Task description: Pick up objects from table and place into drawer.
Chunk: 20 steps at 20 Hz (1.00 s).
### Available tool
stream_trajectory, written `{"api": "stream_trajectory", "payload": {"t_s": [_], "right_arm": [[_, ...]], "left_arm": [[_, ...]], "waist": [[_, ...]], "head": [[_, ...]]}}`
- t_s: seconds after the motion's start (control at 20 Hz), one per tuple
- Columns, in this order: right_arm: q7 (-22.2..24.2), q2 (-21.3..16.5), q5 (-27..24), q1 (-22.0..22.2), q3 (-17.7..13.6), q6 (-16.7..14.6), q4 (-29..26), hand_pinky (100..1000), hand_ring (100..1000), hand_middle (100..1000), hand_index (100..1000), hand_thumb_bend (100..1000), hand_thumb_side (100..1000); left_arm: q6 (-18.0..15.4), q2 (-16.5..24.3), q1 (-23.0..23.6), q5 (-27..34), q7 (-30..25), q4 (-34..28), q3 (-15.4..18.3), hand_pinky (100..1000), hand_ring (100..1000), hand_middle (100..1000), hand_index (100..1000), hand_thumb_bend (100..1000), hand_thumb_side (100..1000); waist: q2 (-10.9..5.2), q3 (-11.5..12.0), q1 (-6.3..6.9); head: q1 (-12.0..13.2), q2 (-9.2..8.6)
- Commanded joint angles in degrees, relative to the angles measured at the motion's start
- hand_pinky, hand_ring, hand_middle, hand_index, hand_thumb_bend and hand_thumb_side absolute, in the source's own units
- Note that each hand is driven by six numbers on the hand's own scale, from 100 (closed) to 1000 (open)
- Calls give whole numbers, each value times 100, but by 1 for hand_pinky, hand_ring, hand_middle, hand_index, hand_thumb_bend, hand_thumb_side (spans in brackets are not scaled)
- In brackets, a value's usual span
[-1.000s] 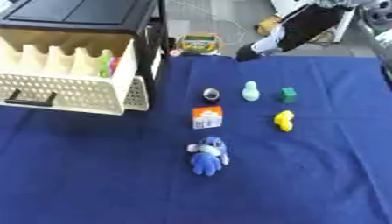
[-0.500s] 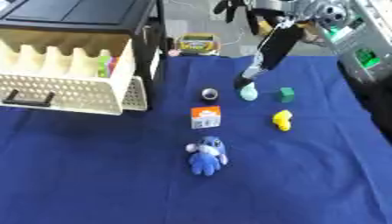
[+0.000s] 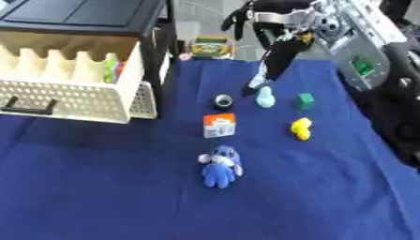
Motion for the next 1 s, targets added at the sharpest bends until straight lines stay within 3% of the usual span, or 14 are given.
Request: {"api": "stream_trajectory", "payload": {"t_s": [0.05, 0.65, 1.0], "right_arm": [[19, 36, 76, -164, 10, 66, 153, 130, 418, 705, 935, 718, 291], [157, 296, 289, -182, 196, 112, 569, 118, 394, 687, 953, 714, 286], [210, 417, 406, -155, 267, 53, 710, 104, 373, 690, 897, 705, 288]], "left_arm": [[13, 23, -42, 37, -29, -71, 5, 600, 391, 492, 850, 100, 1000], [47, -37, -30, 112, -31, -71, 17, 595, 387, 491, 840, 100, 1000], [74, -79, -16, 161, -44, -71, 16, 584, 380, 491, 834, 100, 1000]], "waist": [[-97, 15, 12], [-79, 50, 10], [-67, 70, 14]], "head": [[-32, -32], [-67, -27], [-104, -13]]}}
